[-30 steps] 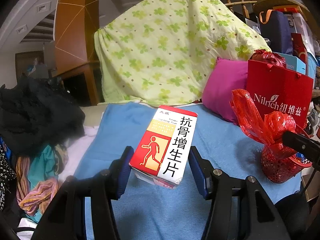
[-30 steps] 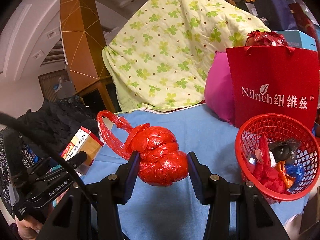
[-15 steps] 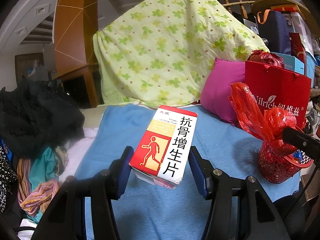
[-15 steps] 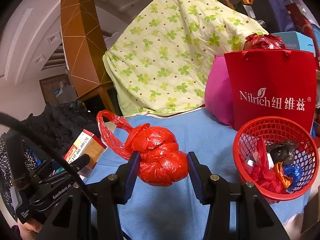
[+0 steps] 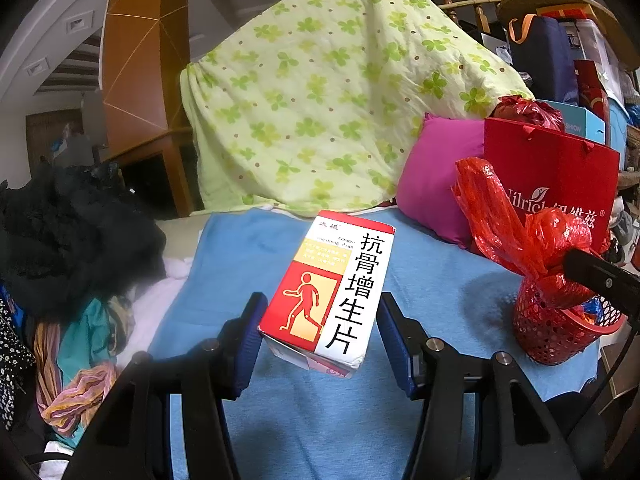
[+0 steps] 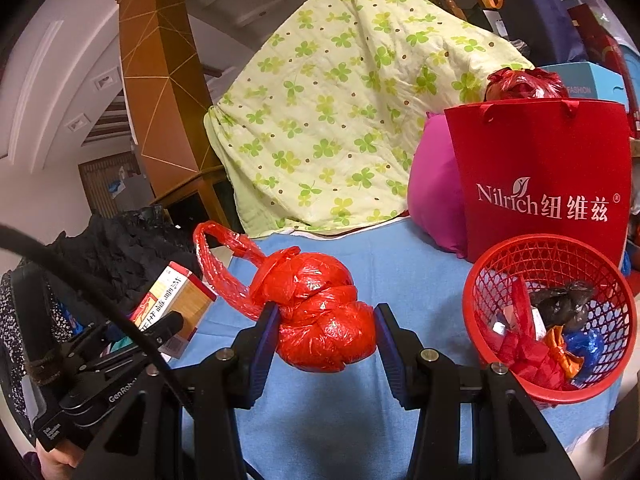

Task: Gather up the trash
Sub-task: 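Carry the red bag and the box together over the red basket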

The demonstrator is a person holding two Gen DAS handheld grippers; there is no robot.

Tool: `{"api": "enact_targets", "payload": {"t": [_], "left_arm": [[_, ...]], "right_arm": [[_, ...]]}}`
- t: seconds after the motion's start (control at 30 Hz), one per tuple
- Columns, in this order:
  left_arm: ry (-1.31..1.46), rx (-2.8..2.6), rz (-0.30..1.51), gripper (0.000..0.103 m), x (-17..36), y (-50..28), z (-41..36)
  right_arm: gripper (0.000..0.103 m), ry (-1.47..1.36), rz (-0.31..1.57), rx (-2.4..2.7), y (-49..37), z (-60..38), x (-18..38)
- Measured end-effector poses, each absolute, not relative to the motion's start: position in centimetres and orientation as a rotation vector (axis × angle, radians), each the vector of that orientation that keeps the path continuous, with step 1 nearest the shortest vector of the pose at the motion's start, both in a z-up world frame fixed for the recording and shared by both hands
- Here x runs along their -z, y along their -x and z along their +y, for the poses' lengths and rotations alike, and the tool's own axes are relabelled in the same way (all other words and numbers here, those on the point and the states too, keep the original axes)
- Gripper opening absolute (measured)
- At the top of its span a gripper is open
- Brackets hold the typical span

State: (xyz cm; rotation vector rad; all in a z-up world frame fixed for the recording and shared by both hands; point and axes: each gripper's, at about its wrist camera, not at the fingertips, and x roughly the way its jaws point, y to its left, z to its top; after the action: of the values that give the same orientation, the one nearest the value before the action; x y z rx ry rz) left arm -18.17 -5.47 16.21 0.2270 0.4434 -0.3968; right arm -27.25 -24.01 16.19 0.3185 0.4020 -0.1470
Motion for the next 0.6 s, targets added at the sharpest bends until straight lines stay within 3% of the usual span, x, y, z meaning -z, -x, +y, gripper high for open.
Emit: {"api": "enact_targets", "payload": {"t": [0.6], "left_arm": [[-0.257,0.429,0.447,0.058,-16.4,18.8,-7.8]], "right_arm": [[0.051,-0.357,0.387,0.189,29.4,-24.8,-16.2]]}}
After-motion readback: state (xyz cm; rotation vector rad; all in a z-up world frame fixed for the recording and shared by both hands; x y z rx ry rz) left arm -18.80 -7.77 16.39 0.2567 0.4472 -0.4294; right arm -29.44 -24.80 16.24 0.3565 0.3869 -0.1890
